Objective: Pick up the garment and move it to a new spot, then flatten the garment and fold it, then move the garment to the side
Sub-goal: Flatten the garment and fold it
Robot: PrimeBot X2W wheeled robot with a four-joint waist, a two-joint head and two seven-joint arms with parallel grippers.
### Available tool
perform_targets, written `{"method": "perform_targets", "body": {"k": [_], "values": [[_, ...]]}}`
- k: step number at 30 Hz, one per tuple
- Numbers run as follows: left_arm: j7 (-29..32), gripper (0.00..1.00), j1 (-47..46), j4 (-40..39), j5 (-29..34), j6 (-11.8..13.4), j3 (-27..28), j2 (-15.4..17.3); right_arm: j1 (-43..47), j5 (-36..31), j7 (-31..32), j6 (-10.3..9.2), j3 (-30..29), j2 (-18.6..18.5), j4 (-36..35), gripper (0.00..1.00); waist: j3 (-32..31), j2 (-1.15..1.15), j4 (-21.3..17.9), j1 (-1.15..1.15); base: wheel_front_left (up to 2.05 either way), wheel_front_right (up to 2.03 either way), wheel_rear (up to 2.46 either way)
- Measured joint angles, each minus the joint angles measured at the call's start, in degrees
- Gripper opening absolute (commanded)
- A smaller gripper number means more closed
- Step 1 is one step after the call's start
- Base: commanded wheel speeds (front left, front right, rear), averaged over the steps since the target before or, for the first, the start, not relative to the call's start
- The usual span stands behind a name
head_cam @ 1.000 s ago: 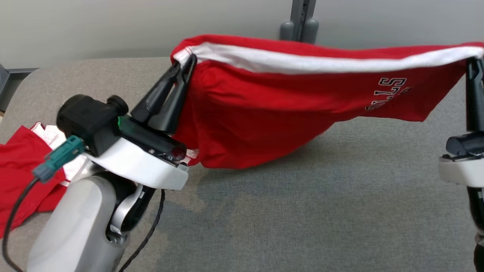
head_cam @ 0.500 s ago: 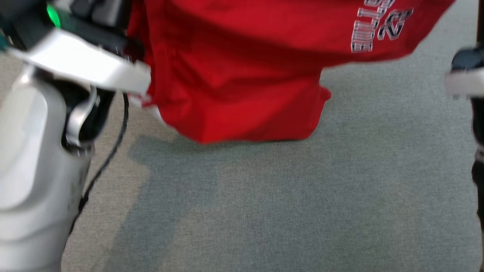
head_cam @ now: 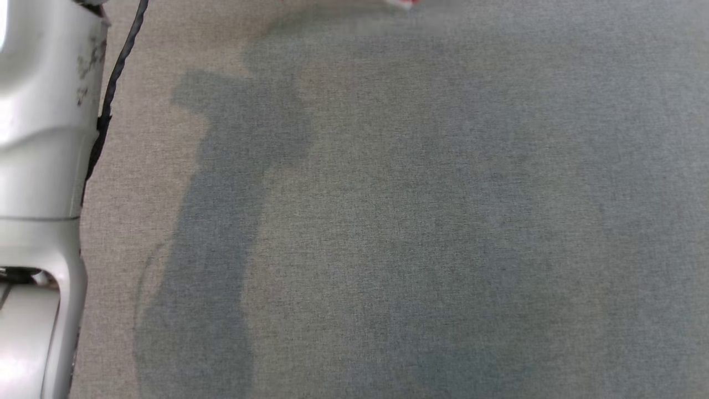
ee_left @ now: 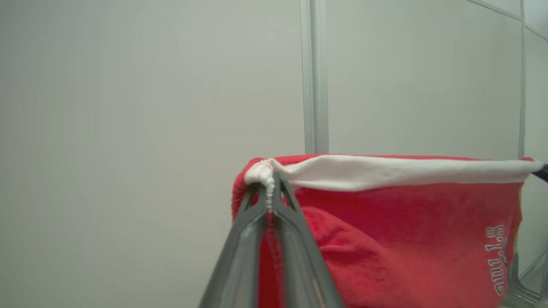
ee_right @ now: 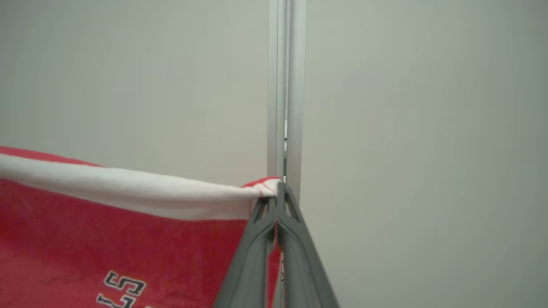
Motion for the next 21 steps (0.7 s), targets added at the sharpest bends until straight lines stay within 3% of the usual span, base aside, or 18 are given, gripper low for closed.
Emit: {"method": "perform_targets", "body": {"k": [5, 11, 16, 21], "values": [[-1.2, 0.00, -1.4, 14.2, -0.3, -0.4, -1.2, -3.1, -3.3, 0.6, 0.2, 0.00, 1.2, 2.4, 14.7, 0.00, -0.2, 0.00, 0.5, 0.00, 0.00, 0.00, 0.00], [-2.7, 0.00, 0.4, 25.5, -2.0, -1.2, -2.3, -5.5, -2.9, 1.9, -1.8, 0.00, 3.1, 4.1, 26.1, 0.00, -0.2, 0.00, 0.9, 0.00, 0.00, 0.00, 0.00], [-3.7, 0.00, 4.3, 31.0, -4.1, -1.8, -3.2, -6.8, 2.4, 4.7, -3.6, 0.00, 4.7, 5.1, 31.1, 0.00, -0.3, 0.00, 1.0, 0.00, 0.00, 0.00, 0.00], [-4.7, 0.00, 12.2, 31.6, -7.3, -2.0, -5.0, -6.9, 11.7, 9.3, -5.2, 0.00, 7.8, 6.0, 30.6, 0.00, -1.1, 0.00, 0.9, 0.00, 0.00, 0.00, 0.00]]}}
